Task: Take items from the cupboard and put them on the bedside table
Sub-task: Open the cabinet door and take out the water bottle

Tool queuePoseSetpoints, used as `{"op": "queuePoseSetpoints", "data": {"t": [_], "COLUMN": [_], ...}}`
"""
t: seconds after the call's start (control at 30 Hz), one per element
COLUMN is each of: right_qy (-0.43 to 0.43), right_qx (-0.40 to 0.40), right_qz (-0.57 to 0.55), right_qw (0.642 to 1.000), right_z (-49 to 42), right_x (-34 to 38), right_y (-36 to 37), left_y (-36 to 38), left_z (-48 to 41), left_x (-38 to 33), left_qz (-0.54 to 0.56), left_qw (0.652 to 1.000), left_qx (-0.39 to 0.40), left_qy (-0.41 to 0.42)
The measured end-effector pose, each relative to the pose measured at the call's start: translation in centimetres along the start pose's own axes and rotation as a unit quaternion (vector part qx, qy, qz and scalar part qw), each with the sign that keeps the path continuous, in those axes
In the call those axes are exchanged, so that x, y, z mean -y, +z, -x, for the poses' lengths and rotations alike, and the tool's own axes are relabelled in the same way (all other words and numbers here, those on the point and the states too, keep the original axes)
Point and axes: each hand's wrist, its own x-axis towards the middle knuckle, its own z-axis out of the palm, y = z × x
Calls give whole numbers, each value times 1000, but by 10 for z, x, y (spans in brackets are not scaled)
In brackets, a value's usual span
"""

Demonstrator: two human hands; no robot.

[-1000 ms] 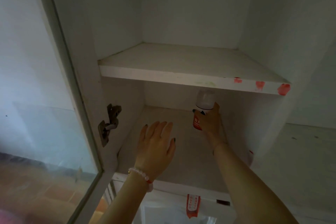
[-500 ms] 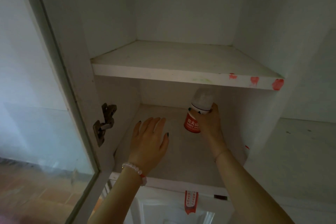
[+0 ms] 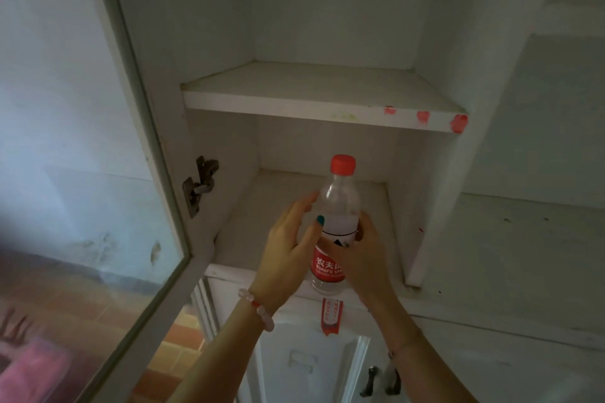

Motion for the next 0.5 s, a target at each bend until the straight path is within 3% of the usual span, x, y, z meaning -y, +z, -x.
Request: {"op": "queuePoseSetpoints", "data": {"t": [0.13, 0.5], "right_qy": [-4, -26], "right_qx": [21, 104], "right_qz": [6, -1], "right_qw": [1000, 994], "right_z": [25, 108], "right_x": [3, 5], "right_y": [-11, -50], "left_y": [3, 18], "left_z": [26, 117], "left_x": [-21, -71], "left_qz": [92, 171], "left_qw": [995, 978], "left_qx": [-8, -65], "left_qy": [-45, -103]}}
